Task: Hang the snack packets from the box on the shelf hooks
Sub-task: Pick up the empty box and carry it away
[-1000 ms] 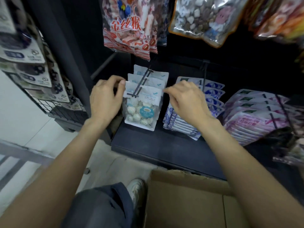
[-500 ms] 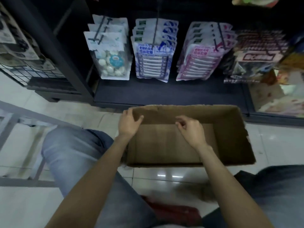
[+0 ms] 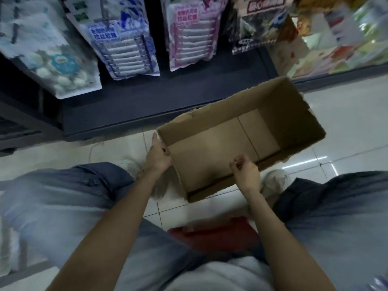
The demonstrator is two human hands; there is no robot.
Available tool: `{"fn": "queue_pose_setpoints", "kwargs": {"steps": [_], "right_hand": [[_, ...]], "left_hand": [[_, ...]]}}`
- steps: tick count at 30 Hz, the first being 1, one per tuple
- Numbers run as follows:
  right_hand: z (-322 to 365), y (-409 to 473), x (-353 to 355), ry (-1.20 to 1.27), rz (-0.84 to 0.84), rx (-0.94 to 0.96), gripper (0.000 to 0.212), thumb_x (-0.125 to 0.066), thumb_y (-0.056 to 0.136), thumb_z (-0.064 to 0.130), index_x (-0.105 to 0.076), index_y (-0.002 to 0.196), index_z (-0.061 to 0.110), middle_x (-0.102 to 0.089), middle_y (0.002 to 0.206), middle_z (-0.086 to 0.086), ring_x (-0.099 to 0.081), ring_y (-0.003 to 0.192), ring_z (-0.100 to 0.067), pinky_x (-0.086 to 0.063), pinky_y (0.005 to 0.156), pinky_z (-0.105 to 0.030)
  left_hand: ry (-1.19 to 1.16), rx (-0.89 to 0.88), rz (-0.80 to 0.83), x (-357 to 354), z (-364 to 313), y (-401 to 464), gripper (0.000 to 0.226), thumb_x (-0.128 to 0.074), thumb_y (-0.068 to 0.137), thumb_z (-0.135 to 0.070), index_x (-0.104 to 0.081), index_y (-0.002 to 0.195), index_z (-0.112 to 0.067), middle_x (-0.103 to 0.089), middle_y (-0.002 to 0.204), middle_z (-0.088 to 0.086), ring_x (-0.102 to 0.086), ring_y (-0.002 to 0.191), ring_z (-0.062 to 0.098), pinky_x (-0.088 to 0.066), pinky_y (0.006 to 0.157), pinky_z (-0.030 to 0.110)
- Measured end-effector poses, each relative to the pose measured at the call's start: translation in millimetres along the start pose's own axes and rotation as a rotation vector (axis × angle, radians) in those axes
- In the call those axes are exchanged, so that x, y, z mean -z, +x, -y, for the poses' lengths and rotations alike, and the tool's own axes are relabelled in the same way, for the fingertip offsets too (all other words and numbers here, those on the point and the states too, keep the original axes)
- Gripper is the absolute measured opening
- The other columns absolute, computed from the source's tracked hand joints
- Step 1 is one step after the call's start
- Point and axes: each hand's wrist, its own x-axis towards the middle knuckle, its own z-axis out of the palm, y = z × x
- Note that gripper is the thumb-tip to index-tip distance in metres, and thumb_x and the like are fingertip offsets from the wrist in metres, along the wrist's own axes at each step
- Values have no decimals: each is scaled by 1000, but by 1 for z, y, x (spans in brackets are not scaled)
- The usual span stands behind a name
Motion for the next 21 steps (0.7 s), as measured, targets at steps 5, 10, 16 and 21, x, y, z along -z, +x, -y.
{"fn": "queue_pose_setpoints", "kwargs": {"steps": [5,10,16,21], "right_hand": [[-43,-6,21,136,-214,-158,27,-63,89,23,-59,115,13,-55,119,-12,-52,105,-26,-44,87,-36],[-56,3,36,421,-290,-490,70,-64,90,26,-24,147,18,-29,148,-16,-38,130,-32,-32,106,-41],[-64,38,23,530,-150,-599,94,-55,95,22,22,147,29,-59,121,-20,-59,87,-29,-47,83,-39],[-62,61,30,583,-180,-719,64,-30,103,28,13,147,43,-52,113,3,-46,77,-9,-44,89,-47]], "left_hand": [[385,-223,-98,-49,-43,-1,96,-77,73,-24,-17,148,-22,-32,140,14,-39,121,32,-42,93,41],[547,-587,-48,-61,-91,32,79,-71,81,-26,-27,146,-23,-29,149,9,-28,134,28,-35,106,43],[849,-556,106,-84,-146,89,75,-54,93,-39,-10,151,-20,-48,137,14,-51,120,32,-39,98,43],[1079,-743,243,-116,-183,103,41,-33,102,-29,-33,141,-17,-60,119,11,-62,90,33,-46,68,37]]}}
